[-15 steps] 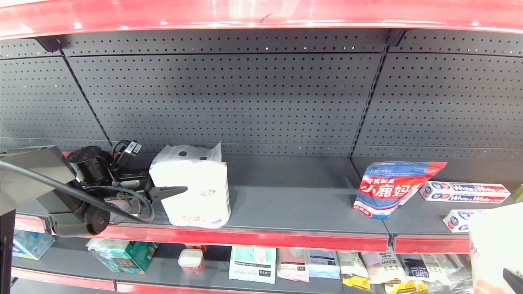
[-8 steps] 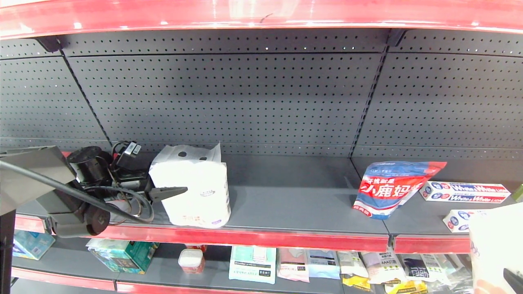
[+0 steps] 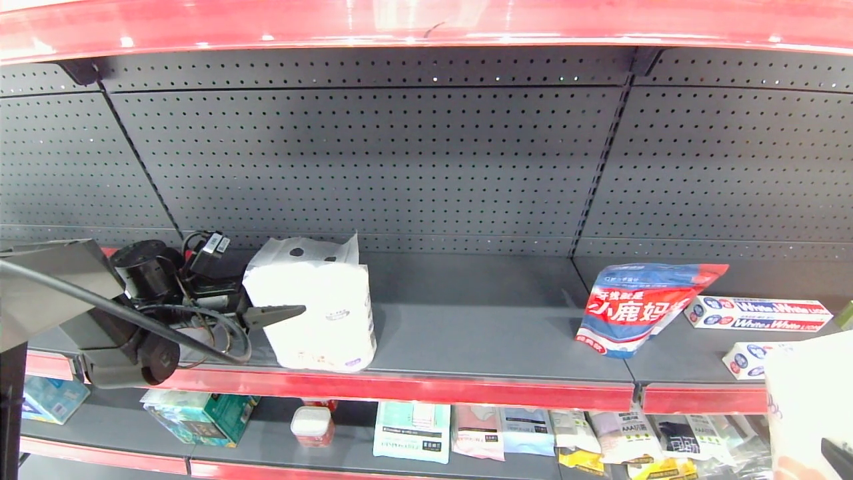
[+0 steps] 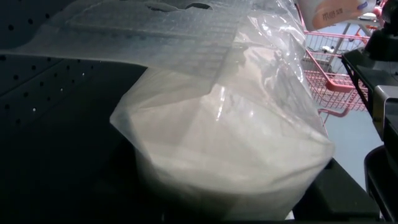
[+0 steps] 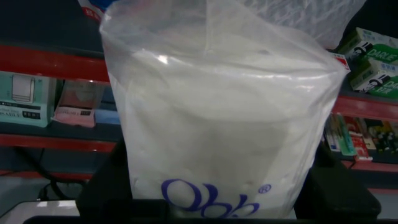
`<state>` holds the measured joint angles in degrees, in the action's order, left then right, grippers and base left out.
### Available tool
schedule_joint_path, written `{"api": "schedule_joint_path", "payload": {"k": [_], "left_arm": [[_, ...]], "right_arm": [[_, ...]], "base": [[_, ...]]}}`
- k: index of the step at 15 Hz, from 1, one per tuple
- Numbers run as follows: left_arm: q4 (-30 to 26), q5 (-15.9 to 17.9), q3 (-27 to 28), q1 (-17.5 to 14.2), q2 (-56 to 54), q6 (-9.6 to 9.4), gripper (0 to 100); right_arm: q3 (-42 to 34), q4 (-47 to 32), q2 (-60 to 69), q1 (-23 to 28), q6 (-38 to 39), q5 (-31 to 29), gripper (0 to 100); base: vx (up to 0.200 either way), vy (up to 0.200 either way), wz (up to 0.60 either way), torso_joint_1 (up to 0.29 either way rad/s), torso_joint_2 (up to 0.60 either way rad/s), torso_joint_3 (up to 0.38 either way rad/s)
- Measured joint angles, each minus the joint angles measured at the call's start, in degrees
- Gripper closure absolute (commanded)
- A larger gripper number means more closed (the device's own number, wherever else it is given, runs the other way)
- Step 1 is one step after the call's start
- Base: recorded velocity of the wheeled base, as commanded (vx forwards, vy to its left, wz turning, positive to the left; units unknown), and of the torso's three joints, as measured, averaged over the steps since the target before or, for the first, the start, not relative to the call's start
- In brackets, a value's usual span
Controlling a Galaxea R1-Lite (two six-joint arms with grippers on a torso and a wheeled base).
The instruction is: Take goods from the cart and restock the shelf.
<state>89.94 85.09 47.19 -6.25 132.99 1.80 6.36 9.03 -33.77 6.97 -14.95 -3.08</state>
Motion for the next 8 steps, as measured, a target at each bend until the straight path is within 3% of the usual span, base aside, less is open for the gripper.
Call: {"api": "schedule_joint_path", "payload": {"k": [6, 8], "left_arm": [[-0.02, -3.77, -0.09, -0.22, 0.09, 1.04, 100], [0.00, -3.44, -0.04, -0.22, 0.09, 1.26, 100]], "right_arm": [[-0.44, 0.00, 0.00, -0.06, -0.02, 0.00, 100], [-0.46, 0.00, 0.17, -0.04, -0.02, 0.00, 100]], "base": [[0.000, 0.000, 0.00, 0.000, 0.00, 0.000], [0.000, 0.000, 0.00, 0.000, 0.00, 0.000]]}}
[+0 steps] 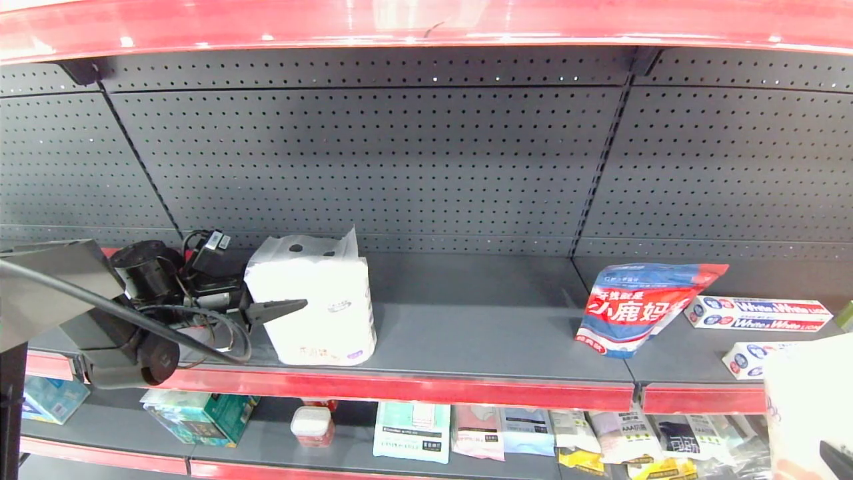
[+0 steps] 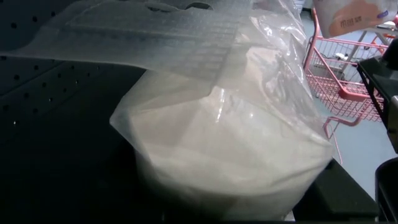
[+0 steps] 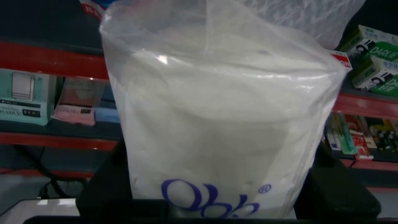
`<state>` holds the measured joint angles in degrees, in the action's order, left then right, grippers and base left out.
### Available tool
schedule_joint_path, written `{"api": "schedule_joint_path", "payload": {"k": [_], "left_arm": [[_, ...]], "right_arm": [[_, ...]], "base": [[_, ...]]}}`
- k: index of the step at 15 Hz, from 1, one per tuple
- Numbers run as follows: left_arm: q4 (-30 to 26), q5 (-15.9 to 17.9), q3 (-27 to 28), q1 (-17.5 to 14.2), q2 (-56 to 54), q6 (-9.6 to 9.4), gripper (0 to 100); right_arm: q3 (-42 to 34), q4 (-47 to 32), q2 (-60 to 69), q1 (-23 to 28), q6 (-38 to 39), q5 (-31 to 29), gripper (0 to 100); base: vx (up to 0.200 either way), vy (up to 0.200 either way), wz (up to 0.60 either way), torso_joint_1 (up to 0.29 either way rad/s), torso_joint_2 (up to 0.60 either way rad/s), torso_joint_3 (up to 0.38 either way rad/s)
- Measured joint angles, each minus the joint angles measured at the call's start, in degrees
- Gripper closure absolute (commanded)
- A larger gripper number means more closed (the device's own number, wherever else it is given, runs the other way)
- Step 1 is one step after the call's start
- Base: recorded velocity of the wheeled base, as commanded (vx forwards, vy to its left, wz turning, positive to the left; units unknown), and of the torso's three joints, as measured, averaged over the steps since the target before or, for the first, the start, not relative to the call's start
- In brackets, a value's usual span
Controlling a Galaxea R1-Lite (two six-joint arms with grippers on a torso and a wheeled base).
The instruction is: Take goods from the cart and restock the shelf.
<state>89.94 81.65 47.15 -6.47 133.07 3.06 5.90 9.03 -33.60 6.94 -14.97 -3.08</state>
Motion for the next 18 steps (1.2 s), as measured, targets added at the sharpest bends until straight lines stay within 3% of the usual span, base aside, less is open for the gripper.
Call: {"api": "schedule_joint_path", "payload": {"k": [5, 13, 14, 18], "left_arm": [[0.00, 2.73, -0.02, 0.06, -0.16, 0.06, 100], [0.00, 2.82, -0.38, 0.15, -0.39, 0.46, 100], [0.00, 2.62, -0.50, 0.15, -0.39, 0.38, 0], [0.02, 2.35, -1.16, 0.17, -0.55, 1.39, 0]], "right_arm": [[-0.06, 0.00, 0.50, 0.00, 0.04, 0.02, 100], [-0.06, 0.00, 0.69, 0.04, -0.02, 0.00, 100], [-0.06, -0.01, 0.69, 0.02, -0.02, 0.00, 100], [-0.09, 0.00, 0.74, 0.00, -0.02, 0.00, 100]], "base": [[0.000, 0.000, 0.00, 0.000, 0.00, 0.000], [0.000, 0.000, 0.00, 0.000, 0.00, 0.000], [0.000, 0.000, 0.00, 0.000, 0.00, 0.000], [0.000, 0.000, 0.00, 0.000, 0.00, 0.000]]}}
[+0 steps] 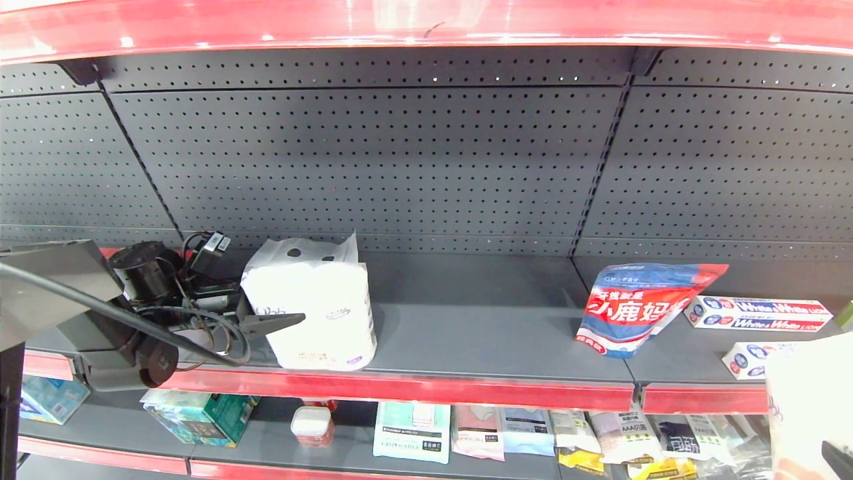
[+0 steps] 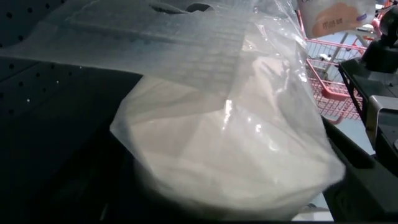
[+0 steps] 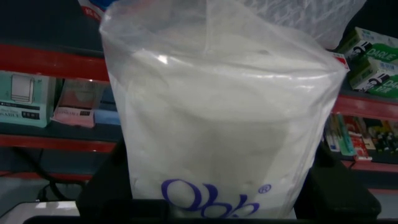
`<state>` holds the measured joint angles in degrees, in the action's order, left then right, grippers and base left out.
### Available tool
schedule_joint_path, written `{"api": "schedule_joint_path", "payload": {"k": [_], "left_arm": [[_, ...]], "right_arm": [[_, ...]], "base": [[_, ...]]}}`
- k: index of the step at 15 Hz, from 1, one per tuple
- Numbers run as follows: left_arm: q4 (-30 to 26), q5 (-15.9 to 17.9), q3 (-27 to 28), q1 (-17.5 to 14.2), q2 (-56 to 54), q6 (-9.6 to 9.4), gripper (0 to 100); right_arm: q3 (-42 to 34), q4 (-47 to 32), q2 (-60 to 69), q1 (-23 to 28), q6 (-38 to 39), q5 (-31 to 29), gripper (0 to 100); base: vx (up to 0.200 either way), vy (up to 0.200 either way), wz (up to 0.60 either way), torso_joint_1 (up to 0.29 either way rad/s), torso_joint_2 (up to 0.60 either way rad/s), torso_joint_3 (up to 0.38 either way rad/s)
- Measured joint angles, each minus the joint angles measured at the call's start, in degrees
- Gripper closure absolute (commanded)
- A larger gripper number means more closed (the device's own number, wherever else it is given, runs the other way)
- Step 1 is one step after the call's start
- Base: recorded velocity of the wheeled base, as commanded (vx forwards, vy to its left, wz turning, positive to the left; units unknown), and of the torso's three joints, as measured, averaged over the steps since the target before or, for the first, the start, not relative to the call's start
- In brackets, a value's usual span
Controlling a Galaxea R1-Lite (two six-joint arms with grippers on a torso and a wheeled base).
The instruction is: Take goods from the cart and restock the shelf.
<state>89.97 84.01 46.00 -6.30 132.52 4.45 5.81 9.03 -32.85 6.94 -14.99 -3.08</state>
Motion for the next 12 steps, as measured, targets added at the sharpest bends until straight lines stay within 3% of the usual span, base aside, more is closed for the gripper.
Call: {"api": "schedule_joint_path", "payload": {"k": [8, 12], "left_arm": [[-0.02, -0.34, -0.05, -0.11, -3.17, 0.17, 0], [-0.02, -5.07, -0.46, -0.02, -7.00, 0.94, 0]], "right_arm": [[-1.19, 0.00, 1.63, 0.00, 0.02, 0.00, 100], [-1.11, -0.01, 2.07, 0.00, 0.06, 0.07, 100]], "base": [[0.000, 0.000, 0.00, 0.000, 0.00, 0.000], [0.000, 0.000, 0.00, 0.000, 0.00, 0.000]]}}
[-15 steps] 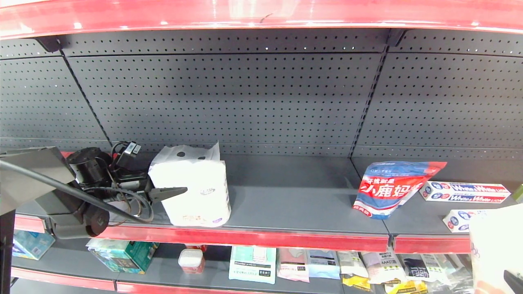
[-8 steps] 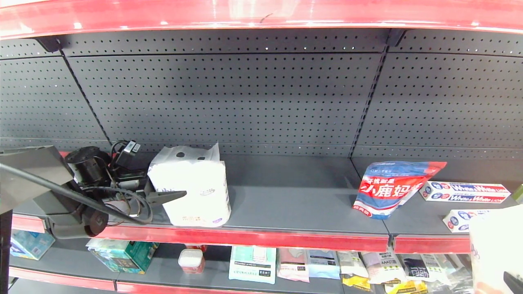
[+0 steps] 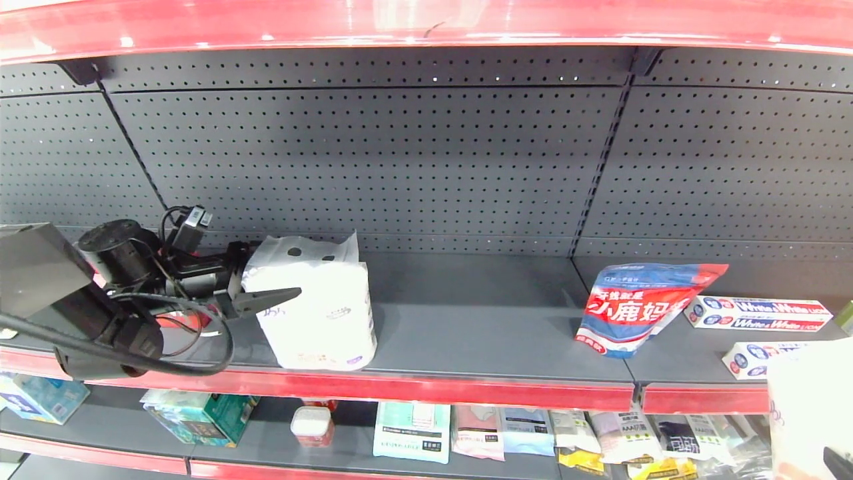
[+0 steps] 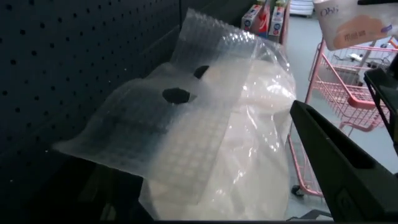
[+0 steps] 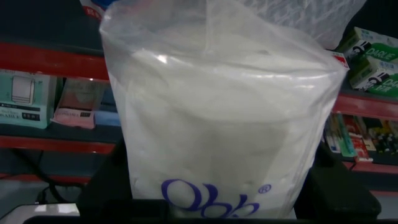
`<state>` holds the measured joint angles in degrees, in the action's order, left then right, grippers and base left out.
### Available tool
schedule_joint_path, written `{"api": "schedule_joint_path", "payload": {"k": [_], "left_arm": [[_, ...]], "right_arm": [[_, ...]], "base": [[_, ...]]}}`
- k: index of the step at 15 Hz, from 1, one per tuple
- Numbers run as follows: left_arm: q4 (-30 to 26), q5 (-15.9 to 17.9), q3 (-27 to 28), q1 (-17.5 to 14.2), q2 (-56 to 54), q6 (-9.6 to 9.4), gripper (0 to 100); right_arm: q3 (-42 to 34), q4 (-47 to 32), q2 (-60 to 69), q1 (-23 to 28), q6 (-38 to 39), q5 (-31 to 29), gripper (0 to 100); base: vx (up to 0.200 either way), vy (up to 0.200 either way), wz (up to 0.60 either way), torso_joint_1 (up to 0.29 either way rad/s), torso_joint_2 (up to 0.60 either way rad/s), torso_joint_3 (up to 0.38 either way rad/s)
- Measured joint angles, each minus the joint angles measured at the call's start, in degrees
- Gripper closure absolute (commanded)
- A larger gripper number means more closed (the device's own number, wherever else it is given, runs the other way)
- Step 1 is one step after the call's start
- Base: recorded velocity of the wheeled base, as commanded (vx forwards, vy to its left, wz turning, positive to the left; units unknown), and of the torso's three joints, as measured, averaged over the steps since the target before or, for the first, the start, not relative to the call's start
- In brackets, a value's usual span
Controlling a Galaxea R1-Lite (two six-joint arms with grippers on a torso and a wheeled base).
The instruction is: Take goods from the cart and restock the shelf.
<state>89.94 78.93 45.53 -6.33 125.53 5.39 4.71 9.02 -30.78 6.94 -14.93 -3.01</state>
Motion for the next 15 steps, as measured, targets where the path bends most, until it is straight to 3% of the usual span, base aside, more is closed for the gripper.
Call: {"api": "schedule_joint_path", "payload": {"k": [5, 7, 9, 10, 13, 15], "left_arm": [[0.00, -4.13, -6.49, -0.09, -8.16, 3.30, 0], [0.00, -9.89, -8.66, -0.15, -11.39, 3.61, 0], [-0.04, -18.62, -9.92, 0.05, -14.28, 4.13, 0], [-0.02, -21.41, -11.00, 0.35, -15.75, 4.62, 0], [-2.08, -24.38, -14.06, 0.57, -21.00, 4.84, 0], [-5.80, -28.27, -14.40, 0.35, -25.03, 4.88, 0]], "right_arm": [[-0.30, -0.02, 0.66, -0.20, 0.02, 0.37, 100], [-0.50, -0.02, 1.18, -0.29, 0.16, 0.45, 100], [-0.60, -0.02, 1.68, -0.40, 0.35, 0.50, 100], [-0.61, 0.01, 1.88, -0.44, 0.38, 0.55, 100], [-0.91, 0.06, 3.02, -0.44, 0.93, 0.63, 100], [-1.62, -0.02, 4.07, -0.44, 1.77, 0.66, 100]], "base": [[0.000, 0.000, 0.00, 0.000, 0.00, 0.000], [0.000, 0.000, 0.00, 0.000, 0.00, 0.000], [0.000, 0.000, 0.00, 0.000, 0.00, 0.000], [0.000, 0.000, 0.00, 0.000, 0.00, 0.000], [0.000, 0.000, 0.00, 0.000, 0.00, 0.000], [0.000, 0.000, 0.00, 0.000, 0.00, 0.000]]}}
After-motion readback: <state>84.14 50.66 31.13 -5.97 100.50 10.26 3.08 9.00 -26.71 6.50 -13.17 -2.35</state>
